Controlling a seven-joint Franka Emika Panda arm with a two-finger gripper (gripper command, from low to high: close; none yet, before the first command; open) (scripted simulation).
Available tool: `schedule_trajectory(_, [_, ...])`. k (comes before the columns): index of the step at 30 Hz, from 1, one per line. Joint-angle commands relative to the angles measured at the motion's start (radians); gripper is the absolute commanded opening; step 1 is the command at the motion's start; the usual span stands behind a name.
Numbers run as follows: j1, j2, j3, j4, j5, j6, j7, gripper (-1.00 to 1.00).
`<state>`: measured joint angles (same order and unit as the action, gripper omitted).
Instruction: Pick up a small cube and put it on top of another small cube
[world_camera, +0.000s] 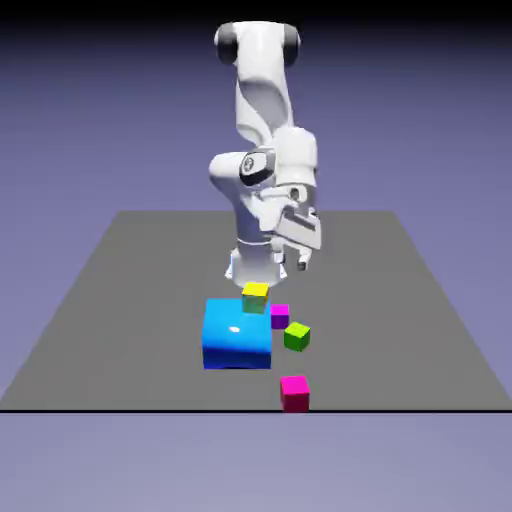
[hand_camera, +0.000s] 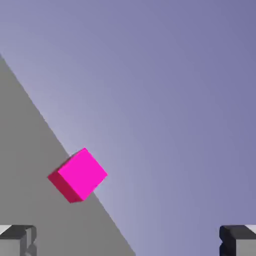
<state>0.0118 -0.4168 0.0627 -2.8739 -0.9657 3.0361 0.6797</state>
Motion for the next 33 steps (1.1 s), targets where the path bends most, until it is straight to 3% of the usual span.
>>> schedule_trajectory(1, [0.0, 0.007, 0.003, -0.003, -0.044, 0.0, -0.003, 0.0])
schedule_trajectory(33, [0.0, 0.228, 0.093, -0.095, -1.435, -0.001, -0.091, 0.0])
